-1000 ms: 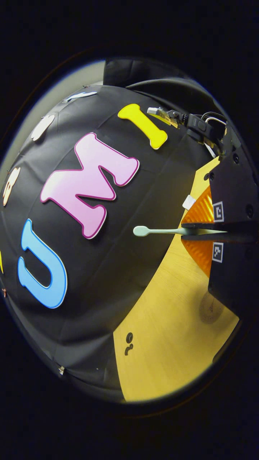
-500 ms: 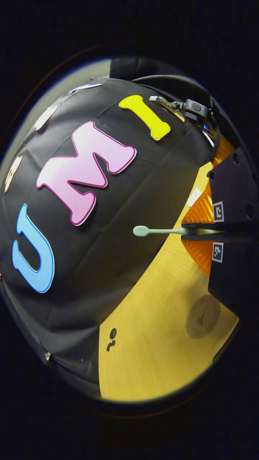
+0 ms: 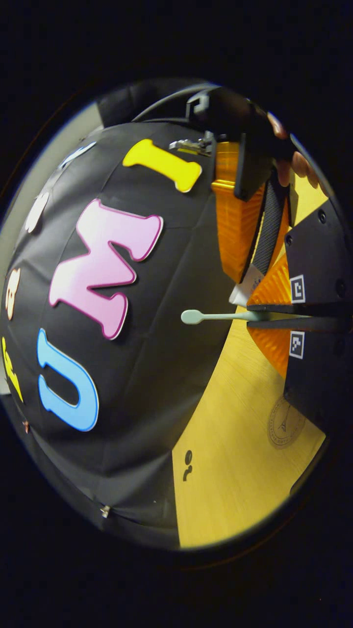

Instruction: Put the toothbrush and toothpaste on the desktop into the cup, then pick up the cup and place it on the coaster on the desktop.

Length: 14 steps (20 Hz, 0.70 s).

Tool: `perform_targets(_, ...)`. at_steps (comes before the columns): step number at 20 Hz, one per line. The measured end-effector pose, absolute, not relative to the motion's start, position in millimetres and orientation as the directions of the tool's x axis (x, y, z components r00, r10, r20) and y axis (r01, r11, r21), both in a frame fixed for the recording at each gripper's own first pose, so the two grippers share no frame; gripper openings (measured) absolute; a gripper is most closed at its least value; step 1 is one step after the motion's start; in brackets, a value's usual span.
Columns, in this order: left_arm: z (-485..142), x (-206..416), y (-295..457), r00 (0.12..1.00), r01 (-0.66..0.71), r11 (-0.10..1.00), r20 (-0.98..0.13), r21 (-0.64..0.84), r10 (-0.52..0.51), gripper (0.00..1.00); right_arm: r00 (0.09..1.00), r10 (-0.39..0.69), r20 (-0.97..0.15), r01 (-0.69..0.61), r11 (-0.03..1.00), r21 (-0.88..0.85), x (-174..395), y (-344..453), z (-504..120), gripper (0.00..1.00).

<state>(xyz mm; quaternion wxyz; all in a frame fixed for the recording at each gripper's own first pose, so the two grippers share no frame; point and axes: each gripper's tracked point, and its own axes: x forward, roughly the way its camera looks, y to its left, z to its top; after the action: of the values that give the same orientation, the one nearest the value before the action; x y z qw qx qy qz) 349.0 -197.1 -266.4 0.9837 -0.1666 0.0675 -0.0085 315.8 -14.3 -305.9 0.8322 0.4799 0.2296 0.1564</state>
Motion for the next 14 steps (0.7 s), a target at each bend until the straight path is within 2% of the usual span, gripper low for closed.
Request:
perform_targets(4, -281.2, 340.4, -205.8, 0.985, 0.017, 0.943, -0.156, -0.332, -0.073, 0.13, 0.854, 0.467, -0.229, -0.03, 0.483, 0.875, 314.1, -26.4, -306.0, 0.57)
perform_targets(5, -289.1, 334.5, -210.6, 0.979, 0.024, 0.943, -0.183, -0.332, -0.09, 0.29, 0.857, 0.461, -0.228, -0.028, 0.485, 0.874, 314.0, -29.9, -305.8, 0.57)
perform_targets(6, -284.7, 333.0, -209.9, 0.982, 0.03, 0.95, -0.166, -0.31, -0.085, 0.3, 0.859, 0.458, -0.228, -0.028, 0.487, 0.873, 313.9, -31.8, -305.6, 0.56)
perform_targets(7, -280.9, 333.1, -209.0, 0.984, 0.034, 0.957, -0.156, -0.287, -0.082, 0.43, 0.859, 0.458, -0.228, -0.029, 0.488, 0.872, 313.1, -33.0, -305.2, 0.56)
perform_targets(8, -284.2, 330.0, -210.2, 0.982, 0.037, 0.962, -0.167, -0.272, -0.085, 0.35, 0.858, 0.459, -0.23, -0.031, 0.493, 0.87, 311.3, -34.4, -304.6, 0.56)
perform_targets(9, -285.3, 329.7, -210.4, 0.981, 0.038, 0.964, -0.174, -0.261, -0.086, 0.52, 0.857, 0.46, -0.233, -0.032, 0.498, 0.867, 308.5, -35.2, -304.5, 0.56)
perform_targets(10, -283.5, 326.0, -208.7, 0.98, 0.038, 0.967, -0.178, -0.252, -0.085, 0.46, 0.857, 0.459, -0.234, -0.034, 0.503, 0.863, 306.1, -37.0, -303.1, 0.57)
perform_targets(13, -275.3, 314.0, -198.3, 0.981, 0.023, 0.966, -0.181, -0.258, -0.071, 0.61, 0.852, 0.457, -0.256, -0.031, 0.531, 0.847, 295.9, -43.1, -301.2, 0.57)
perform_targets(14, -272.7, 307.1, -194.1, 0.981, 0.018, 0.963, -0.183, -0.267, -0.069, 0.72, 0.845, 0.462, -0.269, -0.029, 0.542, 0.84, 290.9, -44.3, -300.9, 0.56)
